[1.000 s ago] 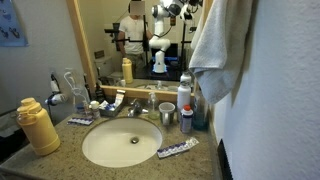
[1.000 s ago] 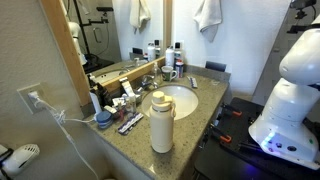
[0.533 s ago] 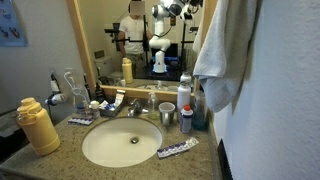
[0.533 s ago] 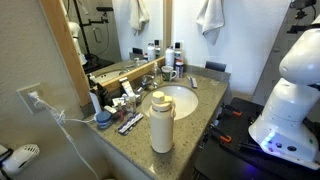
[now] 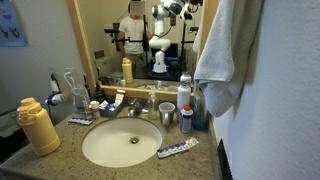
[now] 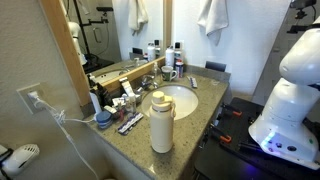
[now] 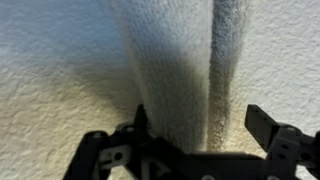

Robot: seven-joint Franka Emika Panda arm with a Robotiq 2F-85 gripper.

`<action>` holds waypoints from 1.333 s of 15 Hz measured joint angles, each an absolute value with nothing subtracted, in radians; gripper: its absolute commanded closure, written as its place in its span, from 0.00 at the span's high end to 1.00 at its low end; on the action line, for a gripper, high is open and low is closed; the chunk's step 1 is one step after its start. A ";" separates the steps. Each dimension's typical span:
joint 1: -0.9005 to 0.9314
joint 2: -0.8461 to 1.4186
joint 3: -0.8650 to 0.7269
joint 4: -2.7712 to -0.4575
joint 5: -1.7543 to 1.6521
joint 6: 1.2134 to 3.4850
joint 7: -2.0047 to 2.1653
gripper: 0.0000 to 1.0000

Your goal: Take the towel hanging to the wall and use it to wipe the counter

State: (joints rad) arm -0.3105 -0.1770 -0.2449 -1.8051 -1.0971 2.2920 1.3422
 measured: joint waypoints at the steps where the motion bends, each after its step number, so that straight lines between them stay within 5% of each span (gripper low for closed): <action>1: -0.308 -0.181 -0.245 -1.807 -1.097 2.292 1.342 1.00; 20: -0.216 -0.448 -0.084 -2.007 -1.116 2.155 1.342 1.00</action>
State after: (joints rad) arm -0.2165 -0.4476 -0.0839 -2.0072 -1.1158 2.1550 1.3417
